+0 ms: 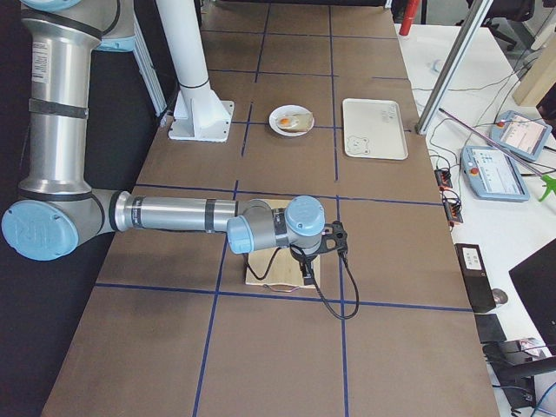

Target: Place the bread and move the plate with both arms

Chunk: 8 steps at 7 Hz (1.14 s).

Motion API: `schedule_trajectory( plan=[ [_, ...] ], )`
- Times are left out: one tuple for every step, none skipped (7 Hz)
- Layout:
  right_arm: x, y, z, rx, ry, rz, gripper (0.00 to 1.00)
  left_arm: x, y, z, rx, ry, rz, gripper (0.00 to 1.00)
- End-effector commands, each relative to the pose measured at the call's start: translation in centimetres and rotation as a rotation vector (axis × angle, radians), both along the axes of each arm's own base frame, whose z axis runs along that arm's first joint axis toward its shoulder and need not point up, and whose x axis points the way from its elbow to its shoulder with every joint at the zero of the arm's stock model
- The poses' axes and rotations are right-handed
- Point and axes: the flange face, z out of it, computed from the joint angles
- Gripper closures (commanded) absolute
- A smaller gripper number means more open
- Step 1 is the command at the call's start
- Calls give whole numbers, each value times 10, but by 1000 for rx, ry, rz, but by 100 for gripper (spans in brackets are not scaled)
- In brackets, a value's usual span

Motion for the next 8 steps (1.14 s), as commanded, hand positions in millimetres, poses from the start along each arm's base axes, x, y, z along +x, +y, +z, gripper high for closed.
schedule_trajectory(
  plan=[
    [-75,18,-2,-27,-112,98,1,0,0,0,0,1,-1,0],
    [-103,31,13,-34,-180,129,2,0,-1,-2,6,1,0,0],
    [-129,39,9,-49,-216,162,4,0,0,-2,3,1,-1,0],
    [-143,45,7,-52,-223,142,9,0,0,-2,4,1,0,0],
    [-152,50,9,-50,-217,122,10,0,0,-2,4,1,0,0],
    [-162,57,14,-48,-199,108,12,0,0,-2,4,1,0,0],
    [-165,61,17,-51,-191,99,17,0,0,-2,4,1,0,0],
    [-162,68,23,-58,-182,96,19,0,0,-2,4,1,0,0]
  ],
)
